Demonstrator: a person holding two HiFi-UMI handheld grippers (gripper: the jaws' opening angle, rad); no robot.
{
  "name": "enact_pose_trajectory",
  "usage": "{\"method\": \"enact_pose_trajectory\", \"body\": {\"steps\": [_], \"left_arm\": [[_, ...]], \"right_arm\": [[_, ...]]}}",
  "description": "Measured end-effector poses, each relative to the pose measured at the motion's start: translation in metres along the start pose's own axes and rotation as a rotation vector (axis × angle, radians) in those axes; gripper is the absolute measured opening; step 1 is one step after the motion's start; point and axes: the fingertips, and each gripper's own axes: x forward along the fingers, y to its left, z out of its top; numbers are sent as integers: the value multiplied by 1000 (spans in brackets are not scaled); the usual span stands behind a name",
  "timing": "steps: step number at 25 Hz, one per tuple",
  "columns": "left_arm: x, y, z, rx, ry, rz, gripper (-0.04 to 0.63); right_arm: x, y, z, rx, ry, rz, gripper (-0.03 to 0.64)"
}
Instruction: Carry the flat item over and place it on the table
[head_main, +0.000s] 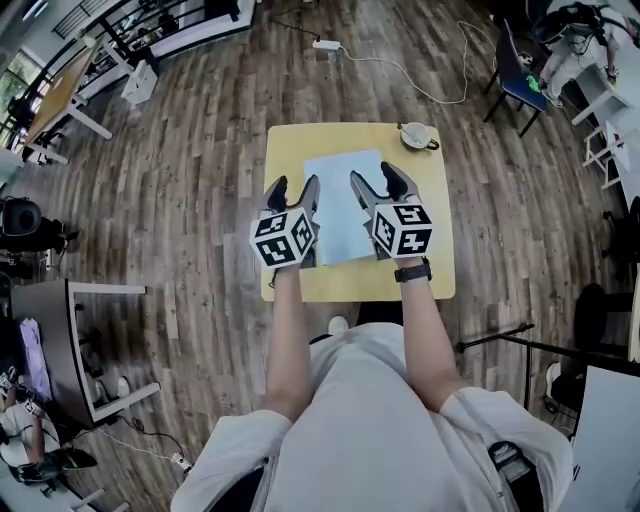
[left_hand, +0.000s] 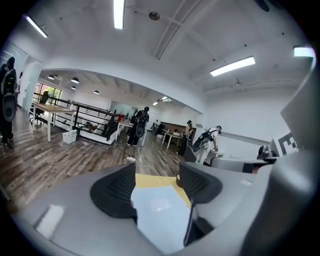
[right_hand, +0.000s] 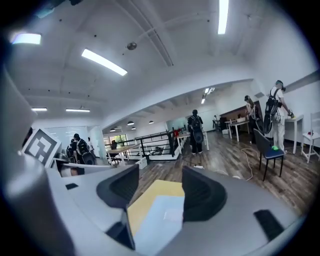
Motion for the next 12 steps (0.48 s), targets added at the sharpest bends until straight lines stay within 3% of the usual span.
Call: {"method": "enact_pose_trajectory", "body": {"steps": [2,9,12], "left_arm": [[-11,-3,19,19,-44,3,276],[-32,-29,72,135,-162,-29,219],[-38,-39,89,178,-215,-23,148]], "right_arm": [[-5,6,14,-18,-34,-11,237],[-17,20,55,-90,-126,-64,111],[-20,27,71,-116,-163,-73,77]]}}
